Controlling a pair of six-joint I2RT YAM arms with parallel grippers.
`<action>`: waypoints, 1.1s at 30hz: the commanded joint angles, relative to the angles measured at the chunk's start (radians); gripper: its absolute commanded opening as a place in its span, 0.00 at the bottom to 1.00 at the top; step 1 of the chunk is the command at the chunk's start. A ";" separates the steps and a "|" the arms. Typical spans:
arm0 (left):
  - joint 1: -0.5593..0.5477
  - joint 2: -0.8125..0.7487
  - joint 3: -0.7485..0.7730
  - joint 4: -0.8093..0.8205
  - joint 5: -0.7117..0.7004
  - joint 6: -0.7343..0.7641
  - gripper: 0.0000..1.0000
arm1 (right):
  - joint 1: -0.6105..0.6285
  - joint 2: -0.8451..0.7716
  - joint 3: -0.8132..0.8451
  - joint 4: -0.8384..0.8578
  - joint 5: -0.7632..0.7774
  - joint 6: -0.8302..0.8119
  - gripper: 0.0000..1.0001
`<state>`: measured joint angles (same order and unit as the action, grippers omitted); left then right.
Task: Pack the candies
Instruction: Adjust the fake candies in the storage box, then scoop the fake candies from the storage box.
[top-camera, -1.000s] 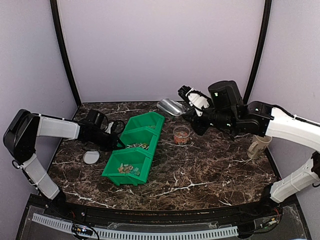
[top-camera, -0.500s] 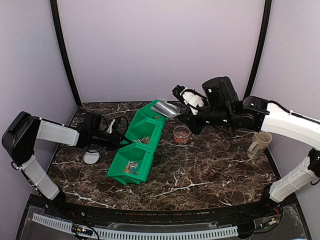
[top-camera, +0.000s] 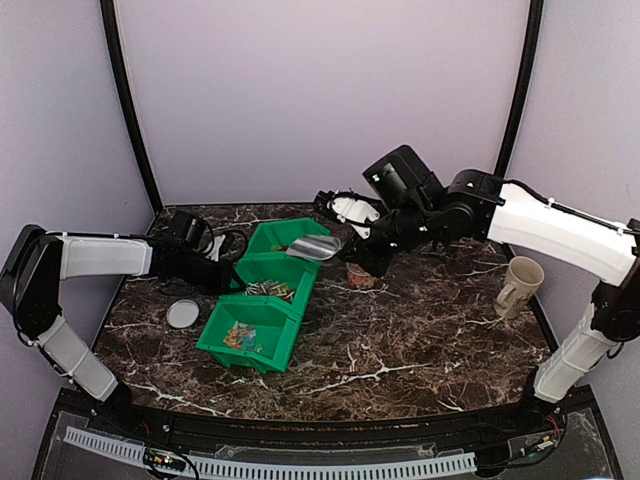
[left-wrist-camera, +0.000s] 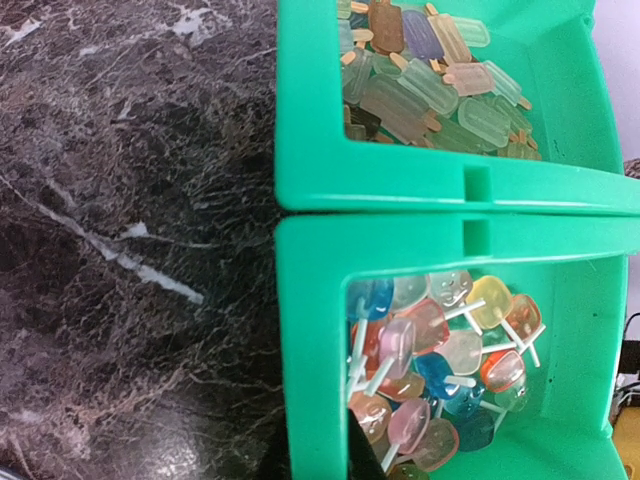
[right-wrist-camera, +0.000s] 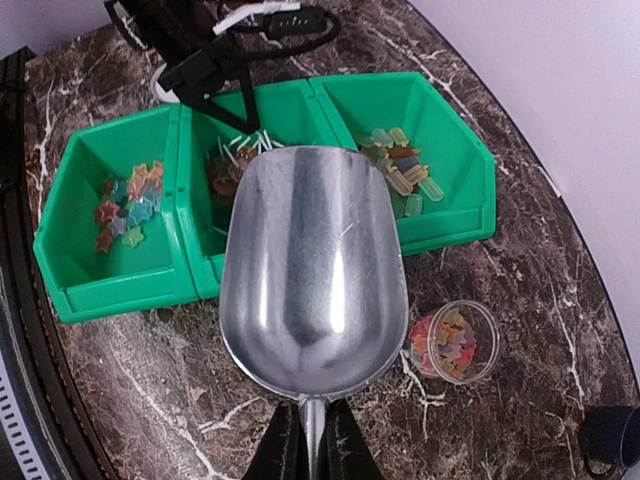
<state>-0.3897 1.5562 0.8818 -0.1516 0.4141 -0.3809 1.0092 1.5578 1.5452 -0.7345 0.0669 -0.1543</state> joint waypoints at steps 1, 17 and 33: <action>-0.037 -0.067 0.080 -0.063 -0.072 0.093 0.00 | 0.023 0.090 0.087 -0.155 -0.019 -0.042 0.00; -0.102 -0.026 0.101 -0.121 -0.213 0.158 0.00 | 0.088 0.435 0.382 -0.411 0.142 -0.065 0.00; -0.146 -0.021 0.107 -0.116 -0.285 0.175 0.00 | 0.112 0.673 0.622 -0.484 0.140 -0.134 0.00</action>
<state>-0.5240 1.5711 0.9329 -0.3435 0.1081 -0.2111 1.1049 2.1868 2.0987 -1.1835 0.1879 -0.2543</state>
